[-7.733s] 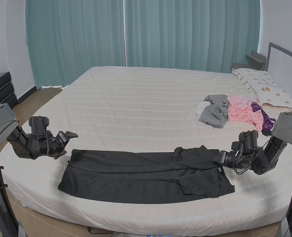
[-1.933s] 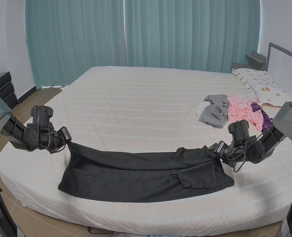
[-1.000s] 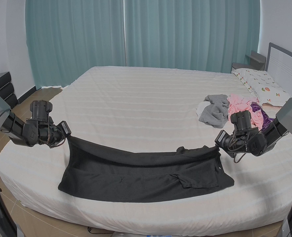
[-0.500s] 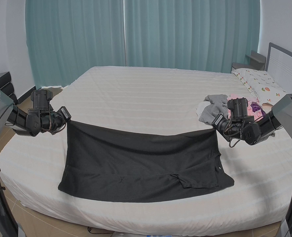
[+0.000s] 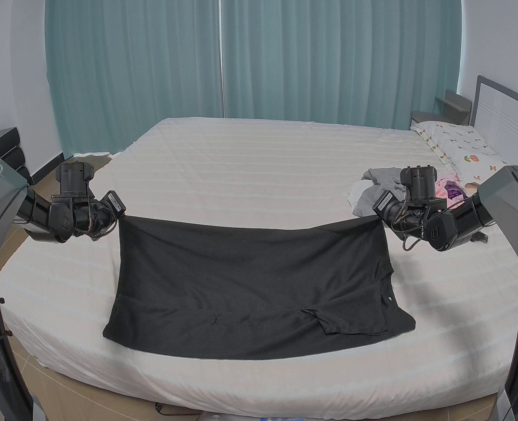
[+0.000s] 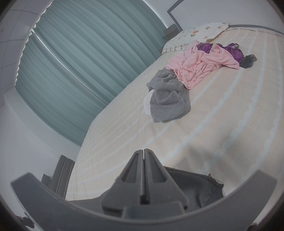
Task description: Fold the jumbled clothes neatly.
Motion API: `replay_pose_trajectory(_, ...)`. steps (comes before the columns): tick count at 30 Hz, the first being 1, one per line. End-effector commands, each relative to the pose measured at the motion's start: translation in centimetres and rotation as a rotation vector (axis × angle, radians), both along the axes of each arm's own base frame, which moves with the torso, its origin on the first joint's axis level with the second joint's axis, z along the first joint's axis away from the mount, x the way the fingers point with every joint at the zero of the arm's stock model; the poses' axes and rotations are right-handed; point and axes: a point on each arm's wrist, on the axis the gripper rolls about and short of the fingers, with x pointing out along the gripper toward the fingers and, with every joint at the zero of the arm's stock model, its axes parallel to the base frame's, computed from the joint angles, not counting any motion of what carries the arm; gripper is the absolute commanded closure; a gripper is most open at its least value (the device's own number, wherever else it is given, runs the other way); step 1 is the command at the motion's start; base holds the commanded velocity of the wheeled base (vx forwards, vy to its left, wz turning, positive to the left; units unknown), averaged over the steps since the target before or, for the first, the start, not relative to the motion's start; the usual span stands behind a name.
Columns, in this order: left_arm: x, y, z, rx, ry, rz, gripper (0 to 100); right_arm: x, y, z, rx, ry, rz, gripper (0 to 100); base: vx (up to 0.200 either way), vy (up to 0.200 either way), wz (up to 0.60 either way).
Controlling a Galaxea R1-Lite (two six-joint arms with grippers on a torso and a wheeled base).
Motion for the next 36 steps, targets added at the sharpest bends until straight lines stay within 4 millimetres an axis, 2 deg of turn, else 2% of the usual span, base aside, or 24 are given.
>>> replay_pose_trajectory(1,0.0,0.0,-0.1,0.000,0.002,-0.001,100,0.0,0.1,0.3,0.001,-0.010,0.002,100,0.000,0.000,0.00)
replay_pose_trajectory(6,-0.1,0.0,-0.4,-0.001,0.014,0.000,100,-0.2,0.0,0.1,-0.004,0.007,0.003,100,0.000,0.000,0.00)
replay_pose_trajectory(13,-1.5,1.0,-1.9,0.034,0.083,-0.003,100,-2.6,-0.7,-0.6,-0.026,0.080,0.026,100,0.000,0.000,0.00)
replay_pose_trajectory(19,-3.6,1.3,-2.8,0.087,0.141,-0.044,100,-4.9,-1.3,-0.7,-0.030,0.132,0.072,100,0.000,0.000,0.00)
replay_pose_trajectory(24,-4.9,1.2,-3.4,0.110,0.178,-0.068,100,-6.5,-1.5,-2.3,-0.057,0.197,0.103,100,0.000,0.000,0.00)
replay_pose_trajectory(30,-6.3,0.9,-5.0,0.122,0.245,-0.093,100,-7.6,-1.7,-4.3,-0.051,0.277,0.132,100,0.000,0.000,0.00)
replay_pose_trajectory(36,-6.8,0.9,-6.0,0.127,0.286,-0.112,100,-7.6,-1.8,-5.7,-0.044,0.320,0.146,100,0.000,0.000,0.00)
